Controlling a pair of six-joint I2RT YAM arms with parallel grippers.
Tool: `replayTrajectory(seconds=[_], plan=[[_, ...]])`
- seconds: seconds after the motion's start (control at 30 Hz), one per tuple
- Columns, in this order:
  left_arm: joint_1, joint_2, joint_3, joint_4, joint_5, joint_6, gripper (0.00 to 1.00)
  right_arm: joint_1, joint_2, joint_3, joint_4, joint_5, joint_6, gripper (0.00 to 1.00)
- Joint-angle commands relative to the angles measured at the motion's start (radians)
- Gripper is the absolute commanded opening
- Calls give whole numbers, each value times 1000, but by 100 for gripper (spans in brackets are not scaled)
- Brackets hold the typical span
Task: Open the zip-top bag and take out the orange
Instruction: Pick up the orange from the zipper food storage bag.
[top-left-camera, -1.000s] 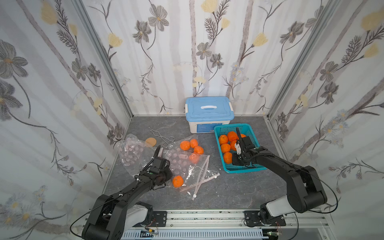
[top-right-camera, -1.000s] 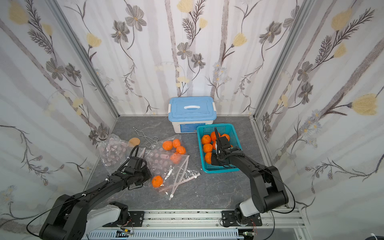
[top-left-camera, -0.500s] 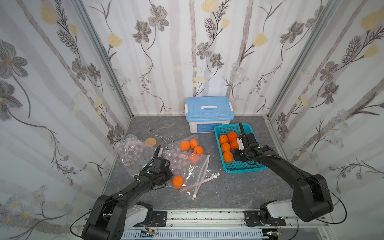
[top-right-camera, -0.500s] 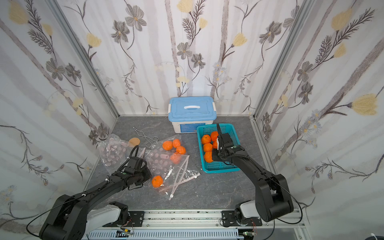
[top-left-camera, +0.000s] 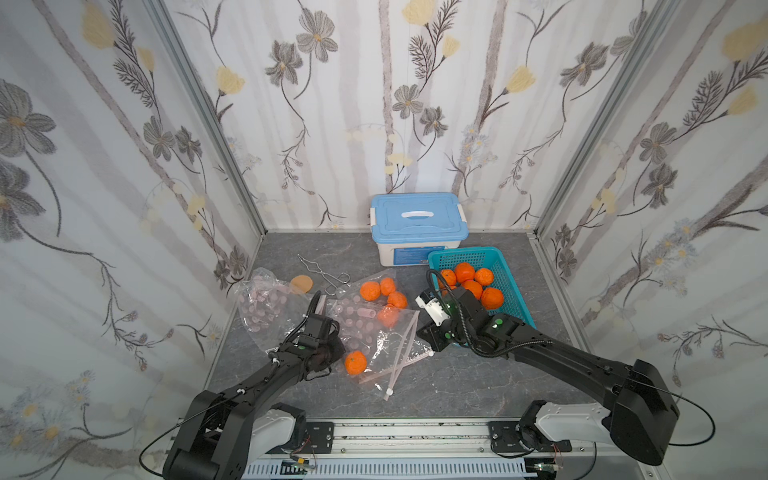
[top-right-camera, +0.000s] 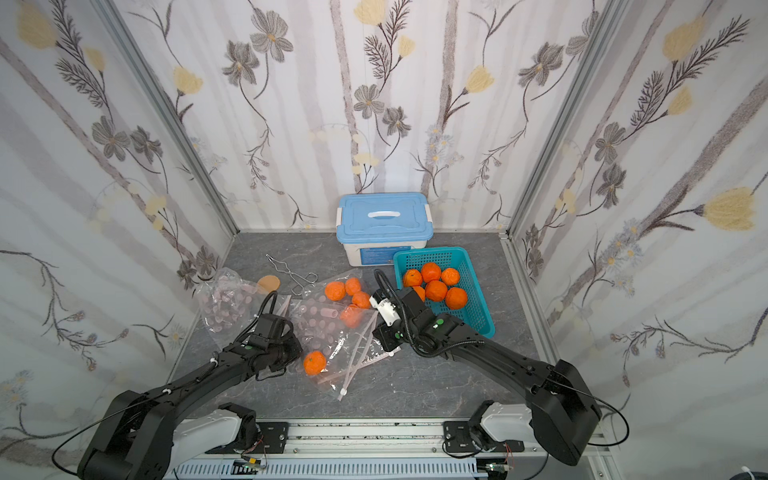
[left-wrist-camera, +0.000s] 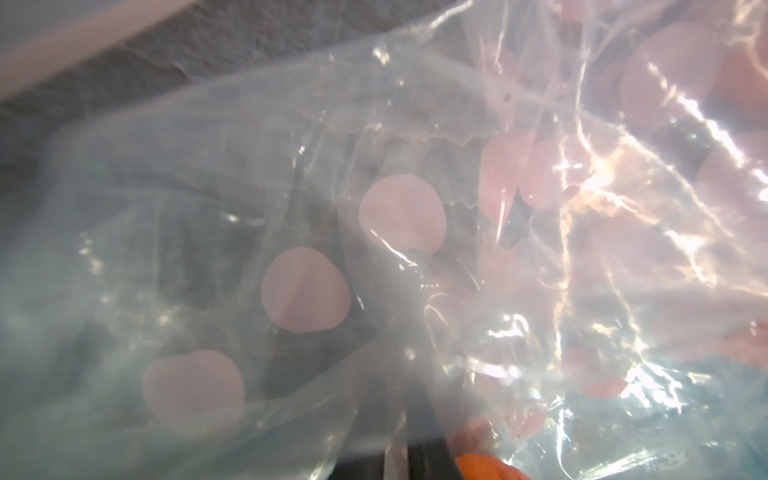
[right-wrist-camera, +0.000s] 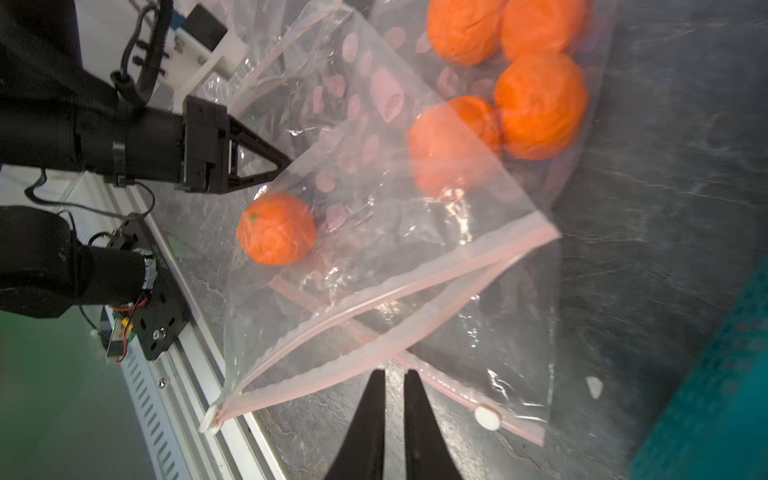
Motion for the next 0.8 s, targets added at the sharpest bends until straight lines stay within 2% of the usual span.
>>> replayTrajectory(seconds=[0.0, 0.4, 0.6, 0.77], plan=[[2, -1, -5, -15, -12, 6, 15, 30, 48, 14, 98, -51, -22, 13], [1, 9, -5, -6, -8, 6, 15, 72, 245, 96, 199, -95, -14, 16], [1, 31, -3, 16, 15, -3, 15, 125, 351, 146, 285, -61, 1, 43], [-1, 29, 1, 17, 29, -3, 15, 148, 428, 179, 348, -75, -6, 50]])
